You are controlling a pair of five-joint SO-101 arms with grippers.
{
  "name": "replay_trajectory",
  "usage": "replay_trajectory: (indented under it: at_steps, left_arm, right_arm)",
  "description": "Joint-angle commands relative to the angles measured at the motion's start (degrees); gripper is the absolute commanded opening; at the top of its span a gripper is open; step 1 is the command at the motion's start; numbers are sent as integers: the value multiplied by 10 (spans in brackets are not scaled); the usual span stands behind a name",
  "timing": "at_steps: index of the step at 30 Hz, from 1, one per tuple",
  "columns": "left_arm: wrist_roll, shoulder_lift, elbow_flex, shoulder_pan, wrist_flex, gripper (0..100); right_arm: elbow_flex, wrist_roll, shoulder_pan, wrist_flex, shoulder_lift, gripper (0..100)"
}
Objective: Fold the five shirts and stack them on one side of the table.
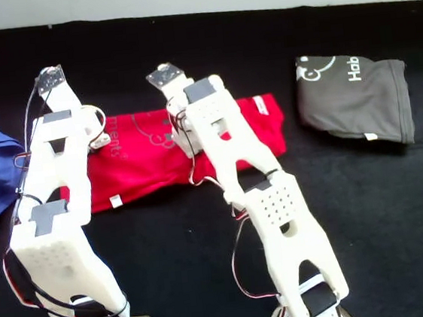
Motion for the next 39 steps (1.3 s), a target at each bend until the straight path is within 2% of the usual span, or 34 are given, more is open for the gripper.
replay_trajectory:
  at_steps: [1,10,13,23,31,39]
  left_arm:
    - [3,2,-14,7,-8,9]
    - [3,2,-14,7,-8,10]
    - [3,2,-14,7,-8,10]
    - [3,2,-14,7,-8,10]
    - [3,2,-14,7,-8,10]
    - [3,2,-14,7,-8,10]
  right_arm:
    - [-17,-5,17,33,-82,7]
    - [-11,-11,74,84,-214,6]
    - [-15,-41,77,108,-226,6]
    - [-11,-42,91,116,-237,6]
    - [83,-41,175,74,-161,6]
    - [99,-41,199,60,-119,6]
